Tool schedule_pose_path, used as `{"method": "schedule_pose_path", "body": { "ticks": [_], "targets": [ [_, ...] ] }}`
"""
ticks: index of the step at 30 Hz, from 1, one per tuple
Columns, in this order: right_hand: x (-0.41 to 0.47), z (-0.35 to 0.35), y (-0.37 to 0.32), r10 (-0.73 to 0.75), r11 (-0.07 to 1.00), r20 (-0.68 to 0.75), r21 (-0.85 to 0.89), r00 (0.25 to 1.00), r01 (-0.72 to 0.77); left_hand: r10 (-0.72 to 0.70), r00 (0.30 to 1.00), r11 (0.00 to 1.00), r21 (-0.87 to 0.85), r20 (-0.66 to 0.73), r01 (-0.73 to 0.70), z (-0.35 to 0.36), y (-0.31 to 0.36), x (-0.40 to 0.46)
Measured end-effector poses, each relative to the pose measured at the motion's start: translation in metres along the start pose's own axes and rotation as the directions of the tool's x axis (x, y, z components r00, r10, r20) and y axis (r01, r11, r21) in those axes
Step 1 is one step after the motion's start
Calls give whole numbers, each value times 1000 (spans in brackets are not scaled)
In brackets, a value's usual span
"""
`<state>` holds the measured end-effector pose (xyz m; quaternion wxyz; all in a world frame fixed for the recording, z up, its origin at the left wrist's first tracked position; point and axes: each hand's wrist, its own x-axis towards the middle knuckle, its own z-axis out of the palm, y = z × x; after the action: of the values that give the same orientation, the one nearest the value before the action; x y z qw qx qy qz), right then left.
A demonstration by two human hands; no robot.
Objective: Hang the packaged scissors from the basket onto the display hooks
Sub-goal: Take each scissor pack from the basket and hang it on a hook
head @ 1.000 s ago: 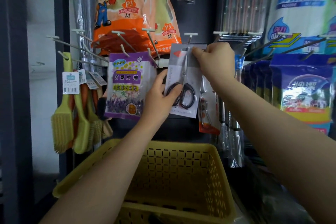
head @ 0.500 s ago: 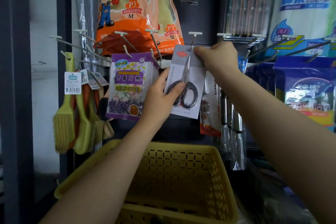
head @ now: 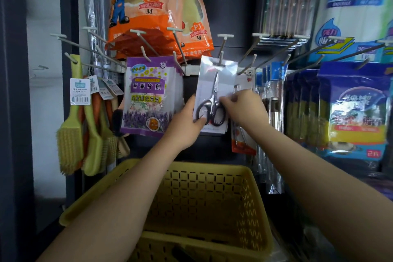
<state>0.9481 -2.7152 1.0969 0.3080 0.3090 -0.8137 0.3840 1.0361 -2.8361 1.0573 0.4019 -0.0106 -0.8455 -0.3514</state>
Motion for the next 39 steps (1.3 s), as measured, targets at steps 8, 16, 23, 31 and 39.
{"method": "schedule_pose_path", "body": {
  "ticks": [8, 16, 23, 31, 39],
  "targets": [
    [9, 11, 6, 125, 992, -23, 1, 992, -125, 28, 993, 982, 188, -116, -6, -4, 8, -12],
    [13, 13, -1, 226, 926, 118, 283, 967, -251, 110, 984, 968, 241, -139, -74, -10, 16, -34],
    [14, 5, 16, 278, 916, 100, 273, 955, -295, 99, 985, 967, 249, -144, -61, -7, 17, -34],
    [-113, -24, 3, -276, 941, 233, 262, 933, 213, 59, 986, 976, 218, -153, -24, -8, 18, -39],
    [-184, -31, -10, -310, 798, 834, -32, 457, 601, 113, 994, 978, 177, 11, -113, -12, 41, -71]
  ]
}}
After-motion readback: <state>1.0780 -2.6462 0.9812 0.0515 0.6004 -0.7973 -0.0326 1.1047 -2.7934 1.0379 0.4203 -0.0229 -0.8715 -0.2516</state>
